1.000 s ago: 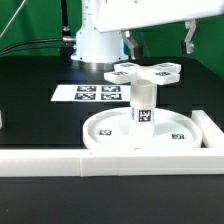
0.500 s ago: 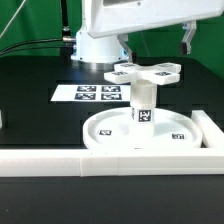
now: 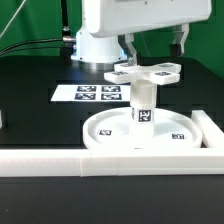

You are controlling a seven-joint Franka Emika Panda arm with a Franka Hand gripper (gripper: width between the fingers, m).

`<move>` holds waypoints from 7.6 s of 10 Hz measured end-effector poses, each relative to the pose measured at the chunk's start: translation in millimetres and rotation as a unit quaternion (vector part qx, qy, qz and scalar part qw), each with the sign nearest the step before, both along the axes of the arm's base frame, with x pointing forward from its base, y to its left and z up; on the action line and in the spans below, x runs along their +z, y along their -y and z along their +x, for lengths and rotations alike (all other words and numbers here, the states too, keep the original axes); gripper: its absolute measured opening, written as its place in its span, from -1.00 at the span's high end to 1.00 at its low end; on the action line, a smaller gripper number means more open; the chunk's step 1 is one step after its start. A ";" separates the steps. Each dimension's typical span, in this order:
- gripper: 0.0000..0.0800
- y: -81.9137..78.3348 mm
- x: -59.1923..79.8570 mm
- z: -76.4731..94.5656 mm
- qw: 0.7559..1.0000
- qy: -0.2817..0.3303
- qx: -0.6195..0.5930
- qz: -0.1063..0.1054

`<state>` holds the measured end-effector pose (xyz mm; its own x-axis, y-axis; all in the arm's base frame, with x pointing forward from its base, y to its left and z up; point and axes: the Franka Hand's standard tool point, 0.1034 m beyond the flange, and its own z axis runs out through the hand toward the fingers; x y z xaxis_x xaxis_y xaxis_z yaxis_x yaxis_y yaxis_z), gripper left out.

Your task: Assemble round table

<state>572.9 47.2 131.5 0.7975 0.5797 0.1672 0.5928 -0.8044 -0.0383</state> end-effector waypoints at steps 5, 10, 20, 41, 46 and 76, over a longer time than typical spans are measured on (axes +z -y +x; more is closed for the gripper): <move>-0.62 6.3 -1.0 -3.4 0.991 0.000 0.135 -0.026; -0.62 11.8 -2.7 -3.2 0.940 0.020 0.334 -0.063; -0.62 12.1 -22.2 -11.5 0.957 -0.001 0.285 -0.057; -0.11 10.9 -26.1 -15.7 0.930 -0.064 -0.362 0.000; -0.11 11.1 -26.9 -15.4 0.834 -0.082 -0.544 0.040; -0.62 4.0 4.5 -3.3 0.588 -0.143 -0.788 0.109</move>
Offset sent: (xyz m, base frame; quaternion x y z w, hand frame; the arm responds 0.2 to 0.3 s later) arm 0.0000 0.0000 0.0000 0.0000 0.0000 -0.1938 0.9810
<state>569.6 43.2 136.0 0.3292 -0.9286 -0.1713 -0.9394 -0.3037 -0.1591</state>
